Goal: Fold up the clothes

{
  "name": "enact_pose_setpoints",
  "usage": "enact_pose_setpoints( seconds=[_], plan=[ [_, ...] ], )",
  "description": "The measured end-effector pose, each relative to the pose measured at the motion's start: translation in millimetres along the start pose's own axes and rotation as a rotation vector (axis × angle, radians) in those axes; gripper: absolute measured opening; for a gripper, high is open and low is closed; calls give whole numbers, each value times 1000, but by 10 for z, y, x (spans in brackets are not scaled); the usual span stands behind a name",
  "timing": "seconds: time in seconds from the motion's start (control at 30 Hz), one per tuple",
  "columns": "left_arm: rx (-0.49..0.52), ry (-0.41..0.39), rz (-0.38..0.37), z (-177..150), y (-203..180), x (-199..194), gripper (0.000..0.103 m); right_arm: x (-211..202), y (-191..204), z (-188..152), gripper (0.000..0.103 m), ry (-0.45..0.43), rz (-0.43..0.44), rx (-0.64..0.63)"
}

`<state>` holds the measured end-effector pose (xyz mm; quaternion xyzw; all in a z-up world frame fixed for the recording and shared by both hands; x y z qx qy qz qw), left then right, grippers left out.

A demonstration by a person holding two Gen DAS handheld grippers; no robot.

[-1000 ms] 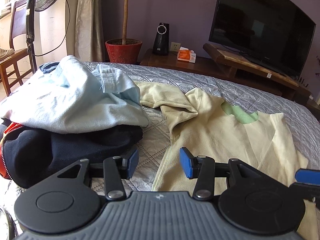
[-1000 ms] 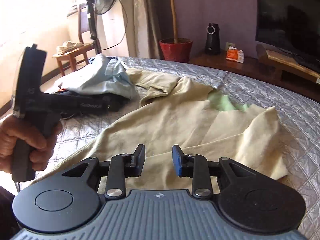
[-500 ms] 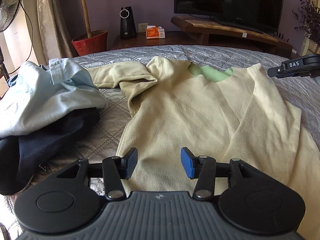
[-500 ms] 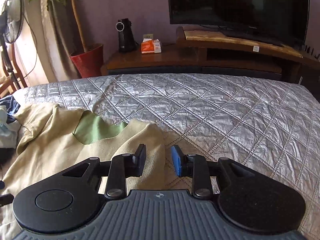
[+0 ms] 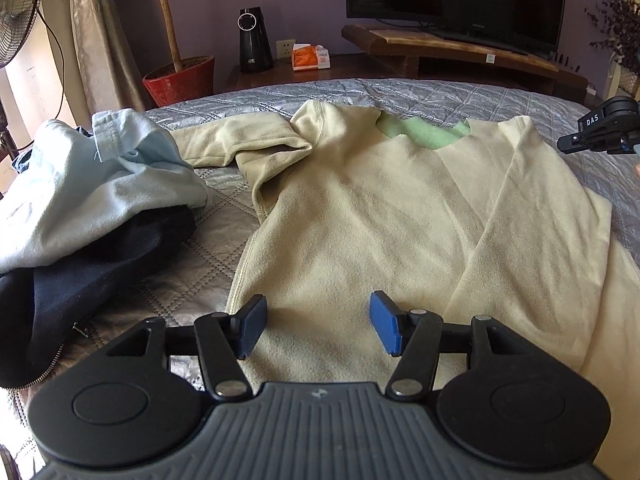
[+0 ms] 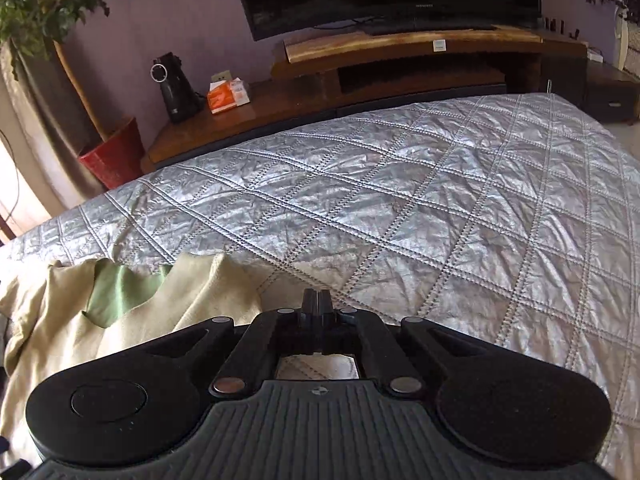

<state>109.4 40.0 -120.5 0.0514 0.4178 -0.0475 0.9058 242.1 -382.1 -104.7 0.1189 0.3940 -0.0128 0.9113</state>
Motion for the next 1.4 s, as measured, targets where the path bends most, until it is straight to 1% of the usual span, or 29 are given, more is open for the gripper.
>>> enact_pose_setpoints(
  seconds=[0.03, 0.1, 0.13, 0.17, 0.2, 0.23, 0.3, 0.37, 0.43, 0.53, 0.6, 0.67, 0.7, 0.73, 0.77, 0.83, 0.9, 0.97, 1.03, 1.07, 1.1, 1.2, 1.23, 1.33, 1.4],
  plan=[
    [-1, 1, 1, 1, 3, 1, 55, -37, 51, 14, 6, -20, 40, 0],
    [1, 0, 6, 2, 1, 2, 56, -121, 166, 49, 22, -64, 124, -1],
    [4, -2, 8, 1, -3, 1, 56, -120, 239, 74, 27, -68, 135, -18],
    [8, -3, 10, 0, -7, 0, 56, -107, 316, 100, 34, -67, 136, -41],
    [11, -5, 12, -1, -11, -2, 56, -77, 374, 123, 36, -61, 146, -47],
    [14, -6, 12, -4, -12, -2, 56, -43, 427, 146, 36, -53, 159, -48],
    [14, -6, 12, -1, -7, -1, 57, 52, 499, 143, 33, -38, 128, -99],
    [15, -6, 11, 1, -6, -1, 57, 263, 434, 101, 30, 38, 45, -109],
    [21, -7, 10, -2, -7, -3, 58, 313, 281, 145, 29, 14, -27, -76],
    [24, -5, 5, -1, 7, 4, 59, 123, 176, 271, 29, -85, -67, -46],
    [19, -2, 3, 2, 20, 10, 61, -67, 214, 269, 29, -116, -16, -43],
    [15, 1, 4, 6, 25, 10, 61, -317, 345, 145, 32, -120, 44, -99],
    [12, -4, 5, 14, 27, 1, 61, -420, 412, 39, 32, -108, 61, -144],
    [7, -11, 4, 24, 31, -14, 60, -463, 458, -86, 32, -85, 63, -186],
    [3, -18, 4, 34, 34, -29, 56, -492, 498, -213, 32, -60, 62, -226],
    [0, -35, -5, 53, 26, -62, 55, -513, 536, -445, 32, -11, 45, -283],
    [13, -54, -25, 63, -17, -95, 55, -475, 512, -644, 32, 34, 5, -305],
    [53, -57, -21, 55, -89, -94, 55, -544, 455, -754, 32, 48, -3, -281],
    [82, -62, -8, 57, -135, -91, 55, -668, 406, -816, 39, 28, -19, -287],
    [87, -67, -13, 61, -156, -99, 55, -726, 370, -837, 47, 11, -35, -290],
    [89, -74, -24, 66, -178, -112, 55, -785, 335, -859, 48, -5, -50, -294],
    [93, -93, -57, 82, -242, -150, 55, -841, 146, -736, 48, -54, -22, -141],
    [95, -100, -67, 87, -264, -163, 55, -804, 141, -721, 48, -51, -26, -148],
    [99, -120, -100, 103, -328, -203, 55, -649, 179, -704, 44, -25, -47, -222],
    [138, -104, -116, 67, -427, -174, 55, -567, 186, -786, 39, 28, -42, -245]
  ],
)
Point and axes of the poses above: each gripper's, at about its wrist camera, not at the fingertips, and x roughly the way its jaws point, y to its left, z to its top, the point moved 7 cm from there along x, roughly the way its jaws point, and after that the axes turned 2 degrees about y, right-handed, at the moved point
